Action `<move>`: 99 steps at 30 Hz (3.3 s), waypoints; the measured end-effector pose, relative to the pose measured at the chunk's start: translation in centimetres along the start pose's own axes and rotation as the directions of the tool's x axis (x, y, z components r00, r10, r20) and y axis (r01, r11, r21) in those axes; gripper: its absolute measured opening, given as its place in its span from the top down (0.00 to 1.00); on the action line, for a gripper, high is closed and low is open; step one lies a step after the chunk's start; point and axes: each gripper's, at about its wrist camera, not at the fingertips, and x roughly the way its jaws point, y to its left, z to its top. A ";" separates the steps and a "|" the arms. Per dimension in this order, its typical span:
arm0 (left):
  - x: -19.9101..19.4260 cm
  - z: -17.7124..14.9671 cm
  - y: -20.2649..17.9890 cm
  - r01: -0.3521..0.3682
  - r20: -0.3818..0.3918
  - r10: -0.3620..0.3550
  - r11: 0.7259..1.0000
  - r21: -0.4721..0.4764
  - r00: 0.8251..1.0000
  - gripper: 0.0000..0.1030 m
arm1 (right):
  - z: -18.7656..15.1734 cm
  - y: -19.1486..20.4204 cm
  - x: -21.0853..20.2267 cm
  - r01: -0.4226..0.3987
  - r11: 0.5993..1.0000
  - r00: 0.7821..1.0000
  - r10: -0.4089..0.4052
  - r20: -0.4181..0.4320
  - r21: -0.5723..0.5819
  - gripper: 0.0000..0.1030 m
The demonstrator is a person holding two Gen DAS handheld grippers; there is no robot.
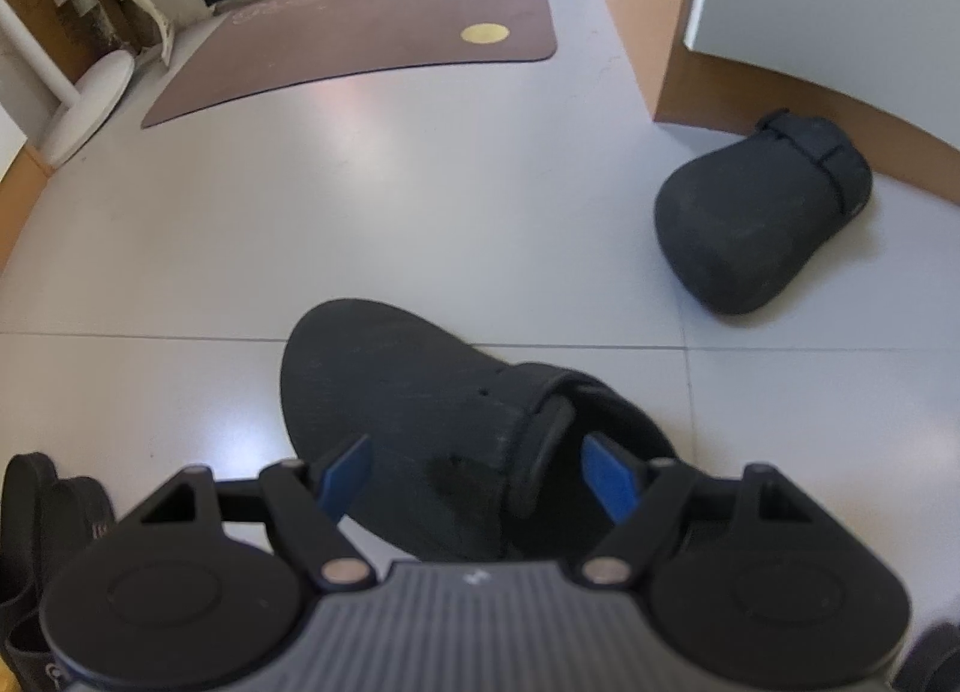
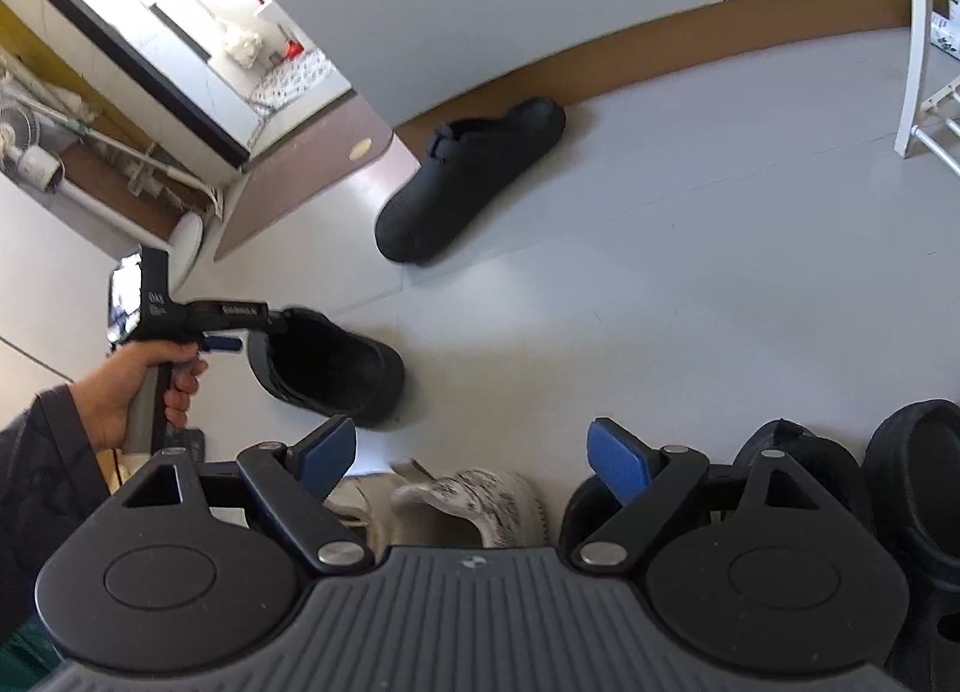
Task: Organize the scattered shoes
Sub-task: 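Move the left tool down onto the black clog's strap, then close the left tool on the black clog's strap, then carry the black clog with the left tool and set it down, opening, then move the right tool down onto the black clog's strap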
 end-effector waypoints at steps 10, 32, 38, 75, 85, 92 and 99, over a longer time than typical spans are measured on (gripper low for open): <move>2.4 -0.3 0.3 -0.011 -0.003 0.011 1.000 0.017 1.000 0.35 | 1.5 -1.3 0.4 0.061 0.995 0.998 -0.057 0.040 -0.084 0.14; 1.9 -0.3 -6.5 0.012 -0.021 -0.012 1.000 -0.017 1.000 0.44 | -2.2 -2.8 1.0 0.008 0.996 1.000 -0.006 0.015 -0.089 0.14; 1.4 -0.4 -11.3 0.064 -0.034 -0.065 0.998 -0.007 0.997 0.44 | -2.4 -3.4 0.9 0.015 0.998 1.000 -0.014 0.026 -0.069 0.14; -8.8 -0.7 -19.5 0.430 -0.127 -0.416 0.895 0.117 0.900 0.31 | -0.8 -2.9 1.5 -0.001 0.997 0.995 -0.008 0.102 0.081 0.14; -11.4 -6.1 -15.5 0.479 0.032 -0.479 0.878 0.018 0.877 0.30 | -0.4 -2.3 3.8 0.012 0.999 0.998 -0.015 0.063 0.041 0.26; -12.4 -8.3 -14.1 0.479 0.117 -0.473 0.877 -0.032 0.873 0.30 | -0.2 -3.0 5.4 0.023 0.999 0.999 -0.025 0.047 0.034 0.33; -12.9 -10.3 -12.7 0.453 0.161 -0.441 0.890 -0.044 0.883 0.29 | 0.7 -2.3 8.0 -0.043 0.998 0.999 0.042 0.018 0.049 0.33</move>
